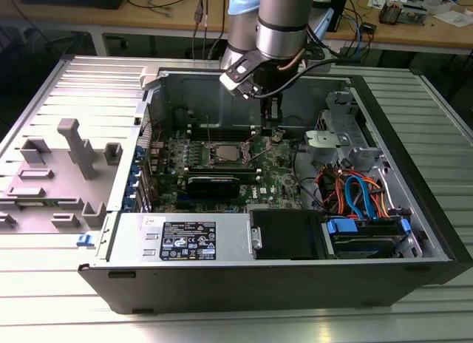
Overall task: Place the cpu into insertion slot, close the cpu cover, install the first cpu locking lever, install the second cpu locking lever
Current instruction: 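Close the cpu cover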
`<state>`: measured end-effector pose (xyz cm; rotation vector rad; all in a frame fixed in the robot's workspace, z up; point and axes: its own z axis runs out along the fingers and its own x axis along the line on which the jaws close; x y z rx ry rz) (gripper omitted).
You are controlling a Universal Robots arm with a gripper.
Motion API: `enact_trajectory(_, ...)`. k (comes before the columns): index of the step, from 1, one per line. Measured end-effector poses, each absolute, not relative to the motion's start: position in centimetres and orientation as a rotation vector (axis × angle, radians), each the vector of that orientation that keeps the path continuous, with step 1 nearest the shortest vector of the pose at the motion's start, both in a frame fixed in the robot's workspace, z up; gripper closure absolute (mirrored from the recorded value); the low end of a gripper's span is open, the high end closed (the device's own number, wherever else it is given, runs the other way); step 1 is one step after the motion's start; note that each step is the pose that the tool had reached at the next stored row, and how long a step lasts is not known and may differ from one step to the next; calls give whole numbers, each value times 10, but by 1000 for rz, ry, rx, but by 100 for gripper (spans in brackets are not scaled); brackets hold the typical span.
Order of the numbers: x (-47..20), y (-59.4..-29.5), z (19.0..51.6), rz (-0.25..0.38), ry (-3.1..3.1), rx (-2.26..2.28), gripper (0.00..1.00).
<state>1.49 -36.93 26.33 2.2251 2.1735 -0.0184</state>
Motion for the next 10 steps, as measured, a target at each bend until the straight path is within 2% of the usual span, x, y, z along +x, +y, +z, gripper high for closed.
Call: enact_trajectory(10, 41, -369, 261, -27, 2184, 2221, 89)
